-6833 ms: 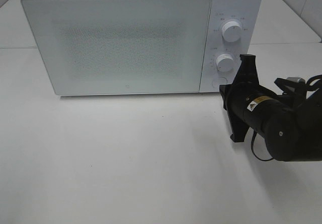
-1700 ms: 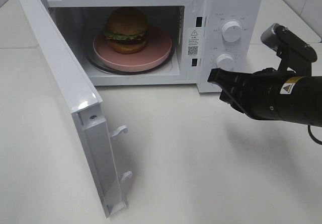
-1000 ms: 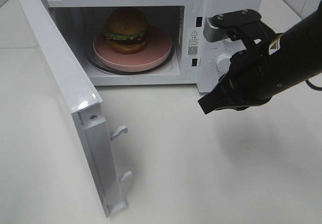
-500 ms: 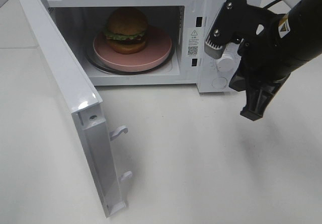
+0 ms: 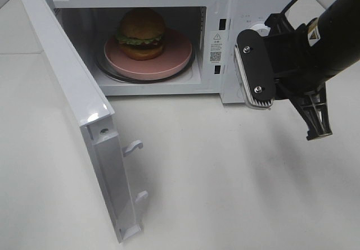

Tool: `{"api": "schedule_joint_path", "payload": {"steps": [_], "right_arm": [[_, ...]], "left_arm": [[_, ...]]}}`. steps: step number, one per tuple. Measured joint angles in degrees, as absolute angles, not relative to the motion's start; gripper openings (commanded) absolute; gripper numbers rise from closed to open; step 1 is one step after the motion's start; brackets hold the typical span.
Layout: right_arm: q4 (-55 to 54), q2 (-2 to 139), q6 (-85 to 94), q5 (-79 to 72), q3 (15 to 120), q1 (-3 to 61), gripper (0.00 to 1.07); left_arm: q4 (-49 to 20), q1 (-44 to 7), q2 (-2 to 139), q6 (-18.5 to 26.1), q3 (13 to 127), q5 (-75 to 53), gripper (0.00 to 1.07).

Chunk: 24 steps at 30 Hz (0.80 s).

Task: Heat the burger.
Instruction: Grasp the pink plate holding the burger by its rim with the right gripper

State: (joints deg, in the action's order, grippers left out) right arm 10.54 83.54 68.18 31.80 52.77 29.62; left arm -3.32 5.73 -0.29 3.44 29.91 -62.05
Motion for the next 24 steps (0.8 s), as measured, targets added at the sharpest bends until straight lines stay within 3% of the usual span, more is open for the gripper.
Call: {"api": "schedule_joint_path", "payload": {"steps": [4, 5, 6, 8, 9, 10, 11, 12, 13, 24], "right_arm": [[12.20, 83.54, 68.24, 31.68, 52.77, 29.62, 0.18], [12.78, 83.54, 67.44, 31.34, 52.77, 29.62, 0.28], [12.78, 83.54, 67.44, 31.34, 52.77, 29.62, 0.28], [13.06, 83.54, 63.37, 30.08, 52.77, 29.62, 0.61], [13.06, 83.54, 63.37, 30.08, 52.77, 29.62, 0.61], [13.18, 83.54, 62.45, 29.62, 52.77, 29.62, 0.70], [13.18, 83.54, 62.45, 29.62, 52.77, 29.62, 0.70], [13.64, 83.54, 60.85, 28.71, 52.77, 29.62, 0.88], [14.15, 83.54, 59.76, 28.13, 52.77, 29.62, 0.99], [16.67, 83.77, 56.44, 27.85, 52.88, 30.88, 0.99]], "left_arm": [[-3.32, 5.73, -0.29, 3.44, 29.91, -62.05, 1.00], [-3.32, 5.73, -0.29, 3.44, 29.91, -62.05, 1.00], [-3.32, 5.73, -0.29, 3.44, 29.91, -62.05, 1.00], [-3.32, 5.73, -0.29, 3.44, 29.91, -62.05, 1.00], [-3.32, 5.73, -0.29, 3.44, 29.91, -62.05, 1.00], [-3.32, 5.73, -0.29, 3.44, 29.91, -62.05, 1.00], [-3.32, 5.73, -0.29, 3.44, 29.91, -62.05, 1.00], [-3.32, 5.73, -0.29, 3.44, 29.91, -62.05, 1.00], [-3.32, 5.73, -0.29, 3.44, 29.91, -62.05, 1.00], [-3.32, 5.73, -0.29, 3.44, 29.91, -62.05, 1.00]]}}
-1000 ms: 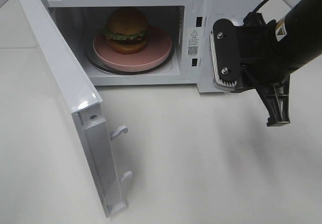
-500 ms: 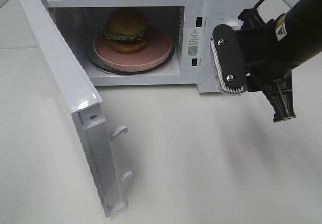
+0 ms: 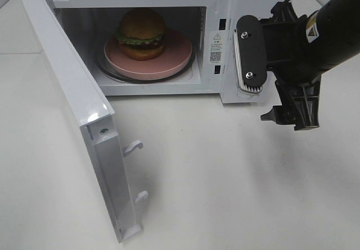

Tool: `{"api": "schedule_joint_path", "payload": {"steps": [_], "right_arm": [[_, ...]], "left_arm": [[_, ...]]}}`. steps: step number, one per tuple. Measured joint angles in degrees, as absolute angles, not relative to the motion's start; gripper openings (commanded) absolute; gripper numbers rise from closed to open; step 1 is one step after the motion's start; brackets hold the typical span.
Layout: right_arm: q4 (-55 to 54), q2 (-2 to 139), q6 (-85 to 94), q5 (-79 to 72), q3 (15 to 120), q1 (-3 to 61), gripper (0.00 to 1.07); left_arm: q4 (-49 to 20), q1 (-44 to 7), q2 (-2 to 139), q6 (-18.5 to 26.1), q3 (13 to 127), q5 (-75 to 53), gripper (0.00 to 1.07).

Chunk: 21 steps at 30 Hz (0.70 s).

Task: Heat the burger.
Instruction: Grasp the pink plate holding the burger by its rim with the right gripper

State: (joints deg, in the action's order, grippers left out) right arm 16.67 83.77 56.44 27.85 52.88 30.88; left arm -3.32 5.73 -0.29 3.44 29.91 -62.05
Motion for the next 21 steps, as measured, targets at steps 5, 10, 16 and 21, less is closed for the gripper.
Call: {"api": "schedule_joint_path", "payload": {"steps": [5, 10, 16, 21], "right_arm": [[21.08, 88.06, 51.05, 27.90, 56.15, 34.49, 0.98], [22.23, 92.07, 49.33, 27.90, 59.99, 36.33, 0.97], [25.38, 98.55, 45.66, 27.90, 66.86, 39.02, 0.95], [27.27, 103.02, 42.63, 27.73, 71.28, 39.48, 0.95]], "left_arm": [[-3.32, 5.73, -0.29, 3.44, 29.91, -62.05, 1.00], [-3.32, 5.73, -0.29, 3.44, 29.91, -62.05, 1.00], [-3.32, 5.73, -0.29, 3.44, 29.91, -62.05, 1.00], [-3.32, 5.73, -0.29, 3.44, 29.91, -62.05, 1.00]]}}
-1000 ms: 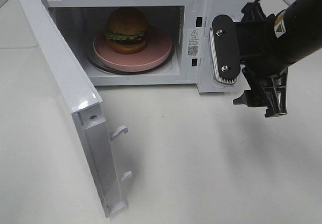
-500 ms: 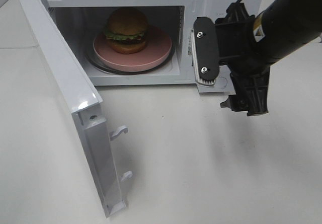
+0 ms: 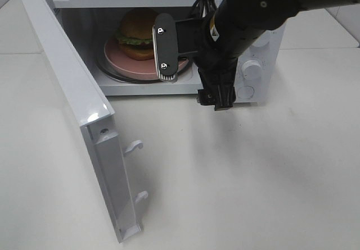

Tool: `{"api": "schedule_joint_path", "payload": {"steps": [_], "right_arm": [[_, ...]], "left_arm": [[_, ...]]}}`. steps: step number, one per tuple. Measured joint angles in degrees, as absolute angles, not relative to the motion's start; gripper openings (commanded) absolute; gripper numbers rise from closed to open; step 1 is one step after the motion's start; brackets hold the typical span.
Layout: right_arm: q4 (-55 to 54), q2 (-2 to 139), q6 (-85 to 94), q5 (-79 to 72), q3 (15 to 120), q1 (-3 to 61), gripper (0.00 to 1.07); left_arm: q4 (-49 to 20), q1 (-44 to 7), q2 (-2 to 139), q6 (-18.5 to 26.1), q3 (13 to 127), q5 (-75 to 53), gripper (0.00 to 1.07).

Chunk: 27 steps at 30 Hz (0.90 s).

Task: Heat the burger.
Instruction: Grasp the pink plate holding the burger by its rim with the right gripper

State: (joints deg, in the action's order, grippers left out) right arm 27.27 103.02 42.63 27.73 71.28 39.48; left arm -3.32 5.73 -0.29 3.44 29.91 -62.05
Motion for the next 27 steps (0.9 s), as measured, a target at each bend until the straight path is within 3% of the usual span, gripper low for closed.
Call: {"api": "schedule_joint_path", "payload": {"steps": [27], "right_arm": [[28.13, 121.07, 41.77, 25.15, 88.18, 39.48, 0.92]], "left_arm": [[-3.32, 5.73, -0.29, 3.44, 29.91, -62.05, 1.00]]}}
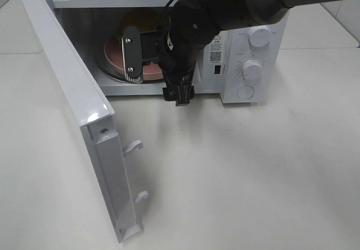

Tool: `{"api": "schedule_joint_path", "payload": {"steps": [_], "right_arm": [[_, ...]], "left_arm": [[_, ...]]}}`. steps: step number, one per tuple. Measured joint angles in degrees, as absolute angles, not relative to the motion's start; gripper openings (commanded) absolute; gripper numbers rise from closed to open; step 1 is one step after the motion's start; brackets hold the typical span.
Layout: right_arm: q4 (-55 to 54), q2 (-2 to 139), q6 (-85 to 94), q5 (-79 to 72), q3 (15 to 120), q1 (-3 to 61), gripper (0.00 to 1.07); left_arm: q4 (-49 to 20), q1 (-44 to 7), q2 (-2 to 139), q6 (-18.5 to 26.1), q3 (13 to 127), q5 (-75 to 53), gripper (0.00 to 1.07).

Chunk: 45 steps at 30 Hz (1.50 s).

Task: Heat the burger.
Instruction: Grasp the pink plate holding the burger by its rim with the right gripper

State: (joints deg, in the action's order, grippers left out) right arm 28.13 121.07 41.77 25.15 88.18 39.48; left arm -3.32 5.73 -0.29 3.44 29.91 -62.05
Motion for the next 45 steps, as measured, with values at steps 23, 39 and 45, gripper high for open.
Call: {"api": "schedule_joint_path", "payload": {"steps": [23, 39, 45], "right_arm": [[26.93, 132.12, 41.71, 23.26, 98.89, 37.01, 0.89], [25.50, 133.33, 41.71, 21.83, 99.12, 36.38, 0.49], [23.84, 133.27, 41.71, 21.77, 99.12, 36.38, 0.09]], "left_arm": [[-3.32, 5.73, -0.29, 3.44, 29.91, -62.05, 1.00], [-3.32, 5.73, -0.29, 3.44, 29.91, -62.05, 1.00], [-3.32, 5.73, -0.29, 3.44, 29.91, -62.05, 1.00]]}}
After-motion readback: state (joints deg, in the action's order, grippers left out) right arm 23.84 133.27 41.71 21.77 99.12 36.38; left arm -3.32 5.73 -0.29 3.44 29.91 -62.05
